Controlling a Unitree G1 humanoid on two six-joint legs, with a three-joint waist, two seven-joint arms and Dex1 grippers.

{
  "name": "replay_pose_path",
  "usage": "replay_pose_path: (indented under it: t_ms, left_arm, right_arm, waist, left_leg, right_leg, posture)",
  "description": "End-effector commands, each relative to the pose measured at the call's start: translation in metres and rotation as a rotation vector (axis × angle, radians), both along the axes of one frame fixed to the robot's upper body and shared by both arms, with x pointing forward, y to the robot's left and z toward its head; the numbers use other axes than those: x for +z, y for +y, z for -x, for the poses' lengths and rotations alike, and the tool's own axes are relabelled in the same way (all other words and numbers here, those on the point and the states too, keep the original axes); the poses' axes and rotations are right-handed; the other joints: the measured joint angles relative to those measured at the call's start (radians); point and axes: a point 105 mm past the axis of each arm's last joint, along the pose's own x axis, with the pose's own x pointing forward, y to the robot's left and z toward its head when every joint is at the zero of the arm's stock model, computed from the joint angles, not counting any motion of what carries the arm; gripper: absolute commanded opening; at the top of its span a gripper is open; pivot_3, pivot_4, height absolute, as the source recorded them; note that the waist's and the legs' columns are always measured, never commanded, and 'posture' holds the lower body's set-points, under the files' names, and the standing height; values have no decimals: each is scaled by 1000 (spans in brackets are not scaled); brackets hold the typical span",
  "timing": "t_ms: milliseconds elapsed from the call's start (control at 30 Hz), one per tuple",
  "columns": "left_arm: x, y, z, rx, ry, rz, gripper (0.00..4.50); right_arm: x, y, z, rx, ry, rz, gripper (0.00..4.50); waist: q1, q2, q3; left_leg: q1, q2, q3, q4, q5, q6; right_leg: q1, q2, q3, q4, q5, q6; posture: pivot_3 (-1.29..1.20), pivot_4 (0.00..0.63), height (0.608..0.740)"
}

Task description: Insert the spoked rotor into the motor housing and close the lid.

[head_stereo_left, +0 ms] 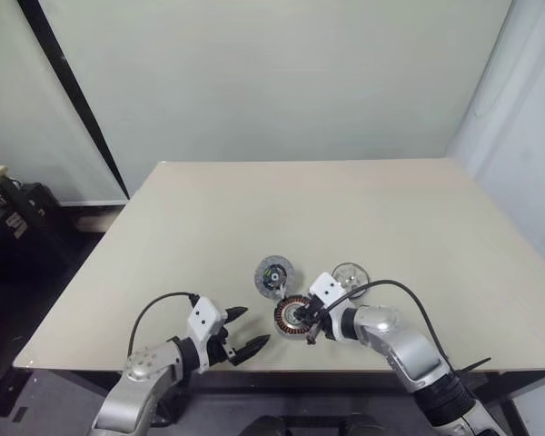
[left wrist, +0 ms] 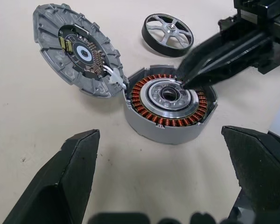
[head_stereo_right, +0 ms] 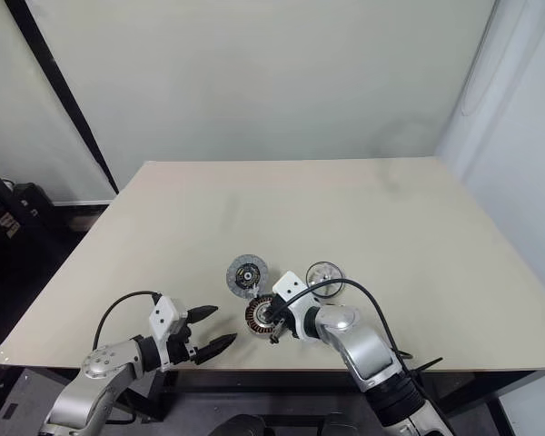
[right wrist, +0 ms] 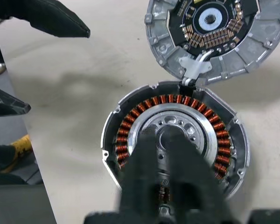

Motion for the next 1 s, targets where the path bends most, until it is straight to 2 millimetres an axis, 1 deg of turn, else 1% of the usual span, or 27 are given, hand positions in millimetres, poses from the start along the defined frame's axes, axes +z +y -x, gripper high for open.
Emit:
replay_pose_path:
  t_ms: [33,133,400,733,1000]
  left_arm:
    - [9,-2,-3,-7,-43,3,4500]
    - [9,-3,-3,-7,-43,4,4500]
    - [9,-3,-2,-7,-39,6,4500]
    - [8,-5,-1,-5,-38,13,4500]
    - [7,-6,-1,-5,-37,15,4500]
  right_arm:
    - [13,6,-6,19,-92,31,31]
    - [10,7,-7,16,-114,73,31]
    - [9,11,-11,5,-136,99,31]
    - [2,9,-11,33,-147,165,31]
    - [-1,9,-16,0,-168,194,31]
  waist:
    - [0,0,0]
    - [0,0,0]
    - [0,0,0]
    - [0,0,0]
    - [0,0,0]
  left_leg:
    - [0,0,0,0,0,0]
    - [0,0,0,0,0,0]
    - [0,0,0,0,0,0]
    - [0,0,0,0,0,0]
    - [0,0,0,0,0,0]
  right_leg:
    - [0,0,0,0,0,0]
    - [0,0,0,0,0,0]
    - [0,0,0,0,0,0]
    - [0,0,0,0,0,0]
    - [0,0,0,0,0,0]
  posture:
    - [0,0,740]
    - [0,0,740]
    - [0,0,740]
    - [0,0,740]
    - [0,0,740]
